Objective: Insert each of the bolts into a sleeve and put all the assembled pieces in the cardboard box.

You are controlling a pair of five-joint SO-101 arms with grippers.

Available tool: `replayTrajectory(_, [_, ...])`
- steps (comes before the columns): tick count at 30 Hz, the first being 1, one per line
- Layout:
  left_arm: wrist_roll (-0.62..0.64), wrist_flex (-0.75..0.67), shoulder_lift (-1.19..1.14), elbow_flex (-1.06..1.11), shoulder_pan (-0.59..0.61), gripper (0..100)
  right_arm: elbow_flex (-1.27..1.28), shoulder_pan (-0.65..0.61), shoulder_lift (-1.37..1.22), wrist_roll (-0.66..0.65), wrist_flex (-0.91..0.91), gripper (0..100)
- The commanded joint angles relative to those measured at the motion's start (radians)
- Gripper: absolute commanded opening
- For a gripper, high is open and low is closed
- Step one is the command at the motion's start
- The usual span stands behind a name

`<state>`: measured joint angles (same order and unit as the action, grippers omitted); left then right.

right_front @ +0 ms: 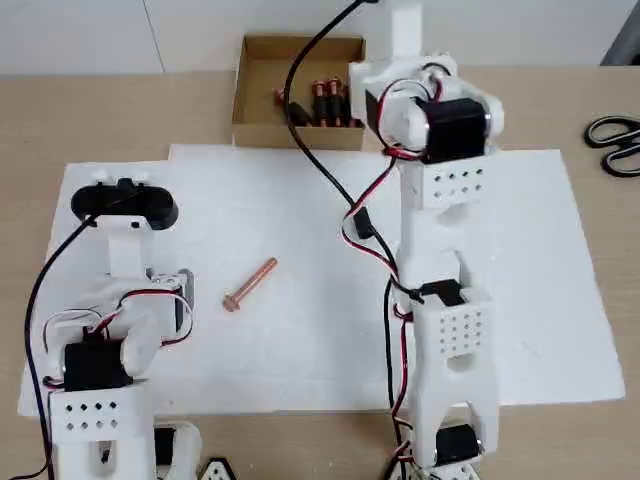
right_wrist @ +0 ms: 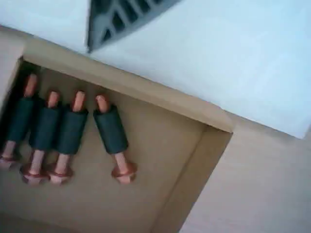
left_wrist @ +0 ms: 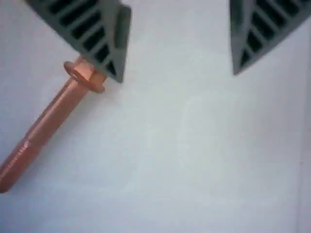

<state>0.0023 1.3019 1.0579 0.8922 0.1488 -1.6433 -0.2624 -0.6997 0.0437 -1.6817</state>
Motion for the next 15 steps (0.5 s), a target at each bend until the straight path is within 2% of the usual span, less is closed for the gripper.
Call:
replayTrajectory(1, [-0.006, 0.003, 0.009, -0.004, 0.002, 14, 0.068, 0.013, 0.085, 0.005, -0.013, 24.4])
replayTrajectory(6, [-0.006, 0.018, 0.011, -0.004, 0.005, 14, 0.430, -0.002, 0.243, -0.055, -0.015, 24.4])
replayTrajectory(12, [-0.006, 0.018, 0.011, -0.004, 0.005, 14, 0.982, -0.056, 0.550, -0.051, -0.001, 24.5])
replayTrajectory(15, [-0.006, 0.018, 0.011, -0.004, 0.005, 14, 1.148, -0.062, 0.638, -0.051, 0.025, 24.5])
